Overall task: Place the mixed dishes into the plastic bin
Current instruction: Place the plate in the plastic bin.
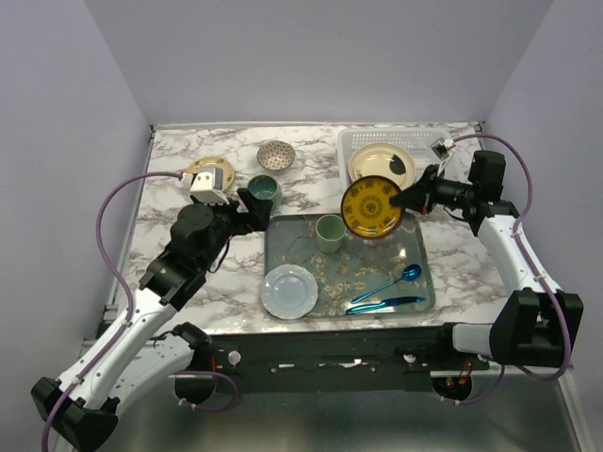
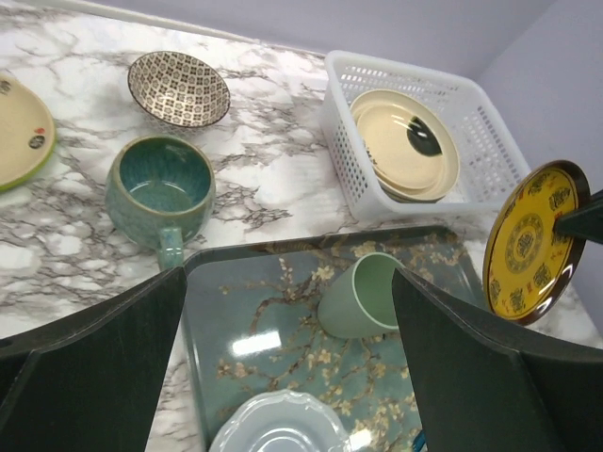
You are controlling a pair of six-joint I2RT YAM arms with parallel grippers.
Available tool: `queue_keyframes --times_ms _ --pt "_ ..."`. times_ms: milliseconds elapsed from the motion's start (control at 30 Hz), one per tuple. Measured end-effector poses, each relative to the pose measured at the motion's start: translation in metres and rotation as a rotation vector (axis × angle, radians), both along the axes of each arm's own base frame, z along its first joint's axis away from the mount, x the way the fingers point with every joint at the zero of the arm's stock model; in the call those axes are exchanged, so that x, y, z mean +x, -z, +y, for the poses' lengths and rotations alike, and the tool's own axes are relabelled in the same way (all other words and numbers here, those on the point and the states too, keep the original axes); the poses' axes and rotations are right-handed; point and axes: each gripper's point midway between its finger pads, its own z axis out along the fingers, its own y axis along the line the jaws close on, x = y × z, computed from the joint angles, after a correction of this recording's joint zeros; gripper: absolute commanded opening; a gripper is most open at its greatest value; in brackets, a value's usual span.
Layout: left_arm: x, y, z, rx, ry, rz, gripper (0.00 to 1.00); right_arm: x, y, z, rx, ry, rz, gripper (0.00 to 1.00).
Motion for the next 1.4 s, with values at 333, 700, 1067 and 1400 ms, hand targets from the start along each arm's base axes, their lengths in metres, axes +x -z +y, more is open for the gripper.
queue_keyframes --times_ms 333,700,1067,1400 --pt "-0.01 -0.002 0.039 0.256 -0.062 -0.067 0.99 0.008 -0.002 -0.002 -0.018 -0.009 -0.006 0.01" --pt "-0.015 0.021 0.066 0.312 -0.13 -0.051 0.99 0.049 0.005 -0.008 -0.044 0.002 0.082 0.01" --pt "-0.014 0.016 0.075 0.3 -0.163 -0.067 0.99 0.101 0.008 -0.025 -0.102 0.137 0.158 0.01" --pt "-0.015 0.014 0.078 0.295 -0.174 -0.074 0.99 0.145 0.015 -0.038 -0.132 0.246 0.203 0.01"
